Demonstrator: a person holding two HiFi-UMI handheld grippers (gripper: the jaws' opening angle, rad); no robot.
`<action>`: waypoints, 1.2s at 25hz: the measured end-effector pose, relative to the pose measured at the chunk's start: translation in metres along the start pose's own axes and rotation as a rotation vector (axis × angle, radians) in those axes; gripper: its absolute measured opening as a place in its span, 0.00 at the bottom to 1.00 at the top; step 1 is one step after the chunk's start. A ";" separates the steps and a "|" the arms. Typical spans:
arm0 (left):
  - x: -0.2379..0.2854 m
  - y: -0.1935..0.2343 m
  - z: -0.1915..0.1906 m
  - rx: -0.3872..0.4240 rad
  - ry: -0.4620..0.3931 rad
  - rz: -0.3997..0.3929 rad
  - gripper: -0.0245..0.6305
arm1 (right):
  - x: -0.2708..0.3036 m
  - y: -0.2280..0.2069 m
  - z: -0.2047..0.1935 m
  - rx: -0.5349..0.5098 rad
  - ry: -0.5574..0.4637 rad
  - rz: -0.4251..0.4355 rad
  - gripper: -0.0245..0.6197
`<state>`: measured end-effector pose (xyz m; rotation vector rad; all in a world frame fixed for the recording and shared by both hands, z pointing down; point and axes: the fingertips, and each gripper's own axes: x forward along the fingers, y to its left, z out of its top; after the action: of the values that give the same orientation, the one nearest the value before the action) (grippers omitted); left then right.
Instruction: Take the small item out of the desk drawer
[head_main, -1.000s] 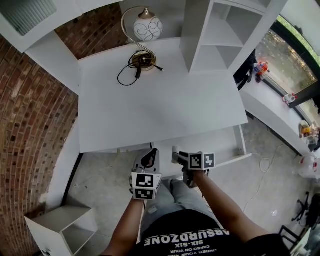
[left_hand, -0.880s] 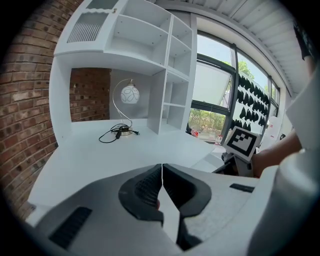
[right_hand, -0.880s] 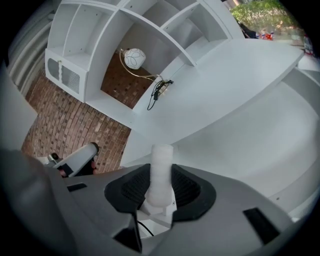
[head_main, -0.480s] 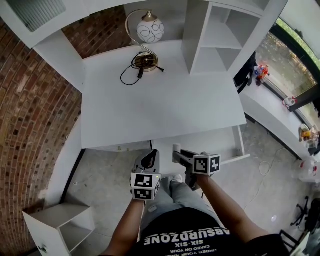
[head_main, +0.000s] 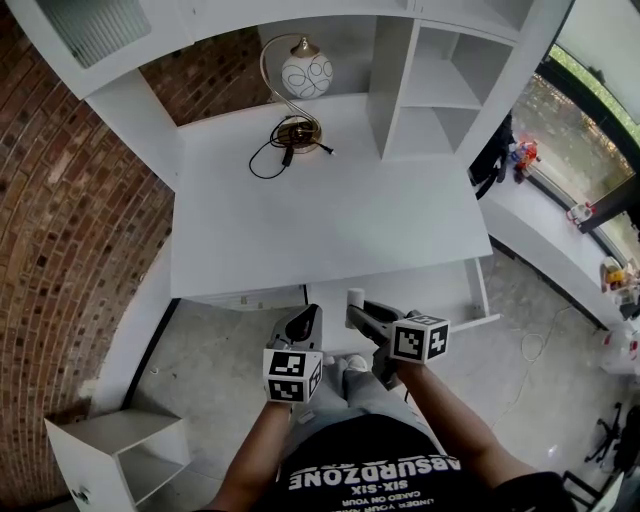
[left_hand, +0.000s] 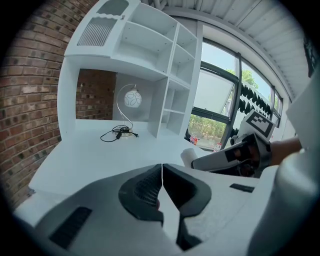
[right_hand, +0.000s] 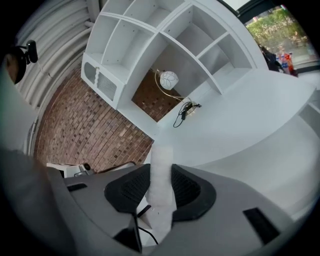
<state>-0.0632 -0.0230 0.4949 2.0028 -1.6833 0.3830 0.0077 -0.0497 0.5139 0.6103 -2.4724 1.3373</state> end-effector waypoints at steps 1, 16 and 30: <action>-0.001 -0.002 0.001 -0.002 -0.003 -0.002 0.05 | -0.003 0.003 0.001 -0.018 -0.008 -0.003 0.24; -0.002 -0.021 0.023 0.016 -0.048 -0.029 0.05 | -0.028 0.023 0.017 -0.228 -0.074 -0.034 0.24; 0.002 -0.030 0.032 0.014 -0.064 -0.046 0.06 | -0.039 0.038 0.027 -0.359 -0.101 -0.046 0.23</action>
<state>-0.0365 -0.0383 0.4635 2.0804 -1.6729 0.3185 0.0224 -0.0444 0.4551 0.6540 -2.6678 0.8319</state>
